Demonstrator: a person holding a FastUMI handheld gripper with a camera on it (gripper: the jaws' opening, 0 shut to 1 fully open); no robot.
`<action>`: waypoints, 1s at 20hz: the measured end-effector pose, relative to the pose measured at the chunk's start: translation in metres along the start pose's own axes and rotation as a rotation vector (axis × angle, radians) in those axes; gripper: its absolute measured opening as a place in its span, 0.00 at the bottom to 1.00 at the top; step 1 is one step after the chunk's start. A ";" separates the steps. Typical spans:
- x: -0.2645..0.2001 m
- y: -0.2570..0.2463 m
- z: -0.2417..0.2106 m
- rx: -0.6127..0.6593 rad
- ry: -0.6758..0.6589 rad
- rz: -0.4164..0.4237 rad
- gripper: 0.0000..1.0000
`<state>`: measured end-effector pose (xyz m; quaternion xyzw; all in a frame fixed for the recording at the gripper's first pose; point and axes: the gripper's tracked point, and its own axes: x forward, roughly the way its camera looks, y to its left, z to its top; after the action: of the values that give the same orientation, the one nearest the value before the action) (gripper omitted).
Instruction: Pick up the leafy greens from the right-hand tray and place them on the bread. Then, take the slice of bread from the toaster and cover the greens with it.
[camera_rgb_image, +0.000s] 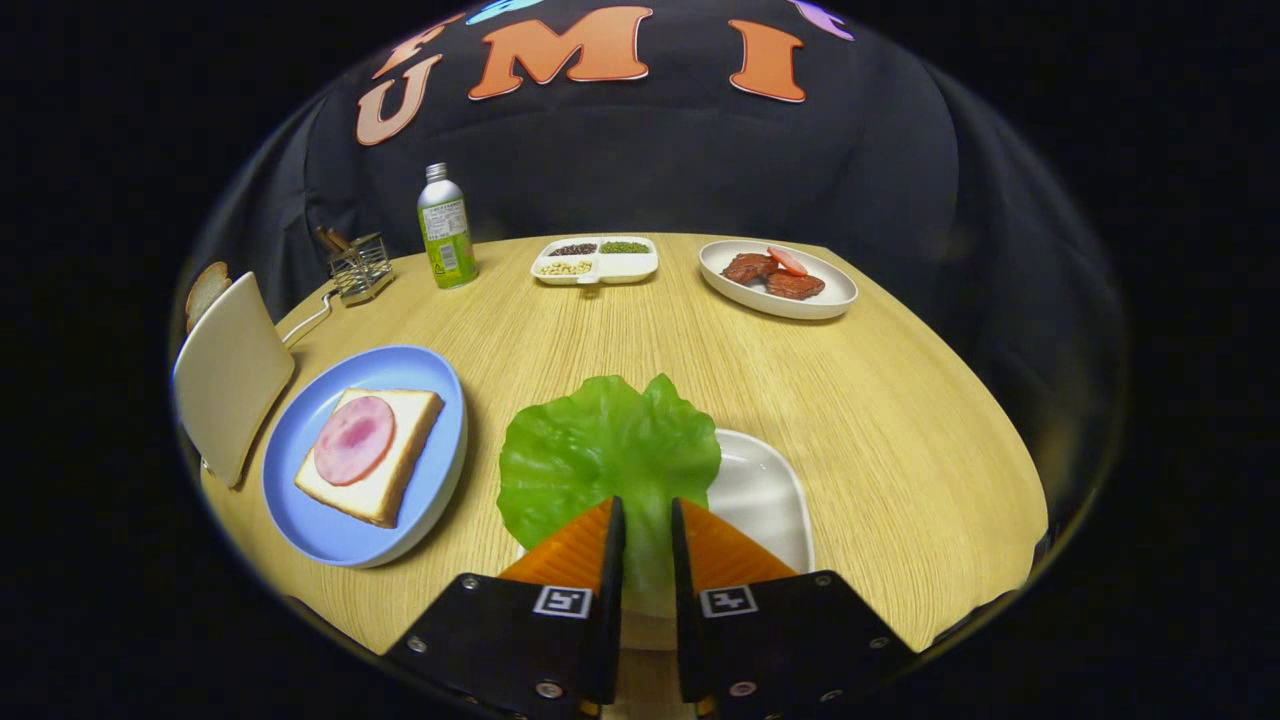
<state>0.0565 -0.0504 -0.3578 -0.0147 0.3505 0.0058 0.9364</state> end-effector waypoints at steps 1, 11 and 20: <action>0.000 -0.002 0.000 -0.001 -0.002 -0.008 0.13; -0.026 -0.002 0.036 -0.022 -0.062 -0.041 0.01; -0.070 0.006 0.071 -0.020 -0.136 -0.036 0.01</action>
<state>0.0505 -0.0422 -0.2584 -0.0300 0.2856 -0.0064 0.9579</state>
